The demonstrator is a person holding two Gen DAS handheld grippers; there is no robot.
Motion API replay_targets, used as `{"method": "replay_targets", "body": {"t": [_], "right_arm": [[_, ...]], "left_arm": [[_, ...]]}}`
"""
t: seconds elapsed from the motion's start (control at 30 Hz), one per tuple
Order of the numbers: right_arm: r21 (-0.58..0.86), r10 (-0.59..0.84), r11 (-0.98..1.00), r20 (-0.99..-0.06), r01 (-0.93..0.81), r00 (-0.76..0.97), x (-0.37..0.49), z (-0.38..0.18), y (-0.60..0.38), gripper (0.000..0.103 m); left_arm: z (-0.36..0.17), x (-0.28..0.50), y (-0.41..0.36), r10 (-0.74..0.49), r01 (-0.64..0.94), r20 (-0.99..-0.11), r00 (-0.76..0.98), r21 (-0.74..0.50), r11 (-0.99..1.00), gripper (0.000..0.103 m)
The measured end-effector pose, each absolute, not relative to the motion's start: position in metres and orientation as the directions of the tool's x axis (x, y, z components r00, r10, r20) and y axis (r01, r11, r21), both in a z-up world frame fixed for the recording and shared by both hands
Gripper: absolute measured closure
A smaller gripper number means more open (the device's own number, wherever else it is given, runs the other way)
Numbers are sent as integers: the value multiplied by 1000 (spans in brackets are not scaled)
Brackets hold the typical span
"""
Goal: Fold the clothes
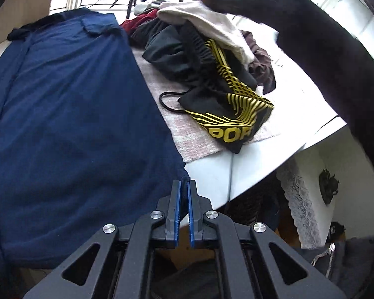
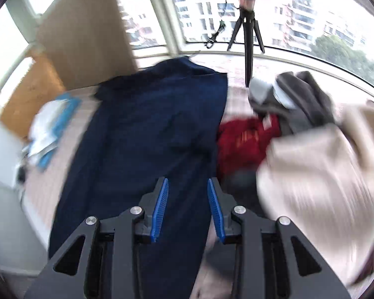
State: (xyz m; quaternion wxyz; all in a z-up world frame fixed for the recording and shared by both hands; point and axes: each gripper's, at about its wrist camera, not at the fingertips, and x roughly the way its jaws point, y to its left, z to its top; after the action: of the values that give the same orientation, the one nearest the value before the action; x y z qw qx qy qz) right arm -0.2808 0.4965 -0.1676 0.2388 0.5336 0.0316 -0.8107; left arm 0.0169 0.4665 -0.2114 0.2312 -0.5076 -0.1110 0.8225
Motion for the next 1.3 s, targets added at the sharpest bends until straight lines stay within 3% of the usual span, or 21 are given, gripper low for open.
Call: {"method": "replay_targets", "body": {"t": [0.1, 0.33, 0.53, 0.57, 0.6, 0.63, 0.8, 1.0, 1.13, 1.3], "right_arm": [[198, -310, -909, -909, 366, -279, -343, -203, 474, 70], [162, -243, -926, -947, 340, -209, -402, -256, 455, 70], [288, -335, -914, -933, 286, -134, -417, -277, 461, 71], [288, -335, -912, -934, 292, -126, -418, -278, 459, 75], [266, -319, -912, -939, 314, -131, -416, -278, 455, 91], [246, -304, -911, -943, 333, -137, -415, -276, 452, 99], [247, -322, -906, -929, 344, -181, -407, -239, 432, 100], [138, -277, -871, -930, 472, -240, -389, -196, 349, 100], [79, -231, -858, -942, 507, -244, -378, -212, 294, 100], [18, -170, -843, -957, 537, -234, -370, -241, 242, 99]], "left_arm": [[-214, 9, 469, 462, -246, -800, -383, -394, -886, 99], [-212, 6, 464, 430, -197, -813, -393, -382, -903, 99], [-216, 2, 459, 439, -171, -811, -387, -405, -898, 99], [-217, 2, 456, 445, -167, -806, -390, -414, -895, 99], [-217, 4, 451, 447, -155, -802, -397, -421, -894, 99], [-217, 5, 447, 448, -142, -797, -405, -429, -892, 99], [-209, 25, 397, 447, -18, -753, -483, -502, -865, 99], [-213, 64, 327, 326, 193, -761, -561, -503, -842, 99], [-229, 81, 293, 267, 316, -790, -552, -495, -809, 99], [-242, 85, 282, 254, 334, -806, -534, -477, -813, 99]]}}
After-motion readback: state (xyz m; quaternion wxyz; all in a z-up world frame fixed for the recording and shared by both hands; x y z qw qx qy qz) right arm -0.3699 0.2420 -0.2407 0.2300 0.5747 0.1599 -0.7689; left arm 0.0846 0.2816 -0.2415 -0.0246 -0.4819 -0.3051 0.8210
